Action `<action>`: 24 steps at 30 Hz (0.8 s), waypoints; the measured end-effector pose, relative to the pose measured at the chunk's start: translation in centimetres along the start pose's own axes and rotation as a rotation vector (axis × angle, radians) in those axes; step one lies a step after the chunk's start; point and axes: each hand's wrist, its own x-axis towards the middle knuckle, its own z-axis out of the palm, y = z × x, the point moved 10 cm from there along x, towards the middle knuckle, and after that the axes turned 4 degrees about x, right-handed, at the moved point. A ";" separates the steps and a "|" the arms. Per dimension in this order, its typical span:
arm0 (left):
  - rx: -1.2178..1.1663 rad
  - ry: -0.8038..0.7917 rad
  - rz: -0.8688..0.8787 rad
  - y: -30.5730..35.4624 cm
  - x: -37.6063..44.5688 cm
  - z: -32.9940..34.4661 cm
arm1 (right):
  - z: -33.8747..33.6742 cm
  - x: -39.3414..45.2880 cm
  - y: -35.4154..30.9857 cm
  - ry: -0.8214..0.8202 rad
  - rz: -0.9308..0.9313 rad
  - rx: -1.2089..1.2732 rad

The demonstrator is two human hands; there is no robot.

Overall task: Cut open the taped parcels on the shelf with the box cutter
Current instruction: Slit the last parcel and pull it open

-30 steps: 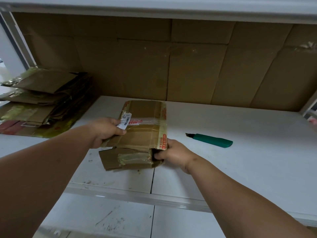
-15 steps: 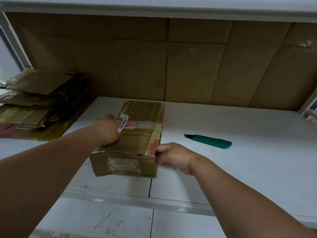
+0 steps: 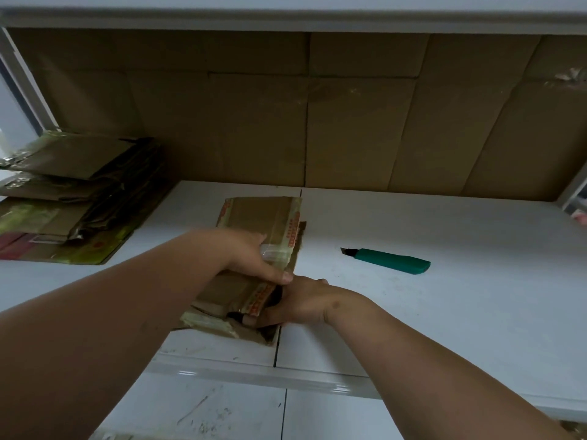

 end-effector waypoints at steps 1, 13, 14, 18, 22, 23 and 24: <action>-0.011 -0.018 -0.006 -0.1 0.0 0.1 | 0.2 -0.2 0.2 -0.015 0.010 -0.046; -0.209 0.077 0.090 -1.0 -3.3 -3.2 | -5.0 -1.1 3.7 0.453 0.064 0.149; -0.174 0.138 0.104 -1.0 -3.7 -4.1 | -5.6 -1.2 3.7 0.523 0.048 0.115; -0.161 0.213 0.169 -0.9 -5.1 -5.2 | -8.5 -2.9 2.6 0.855 -0.071 0.132; -0.188 0.287 0.239 -0.6 -6.4 -6.0 | -11.7 -4.9 2.1 1.098 -0.104 0.207; -0.188 0.302 0.260 -0.4 -6.7 -6.1 | -12.0 -4.7 2.0 1.074 -0.088 0.190; -0.186 0.315 0.277 -0.3 -7.0 -6.2 | -12.3 -4.3 2.0 1.043 -0.052 0.153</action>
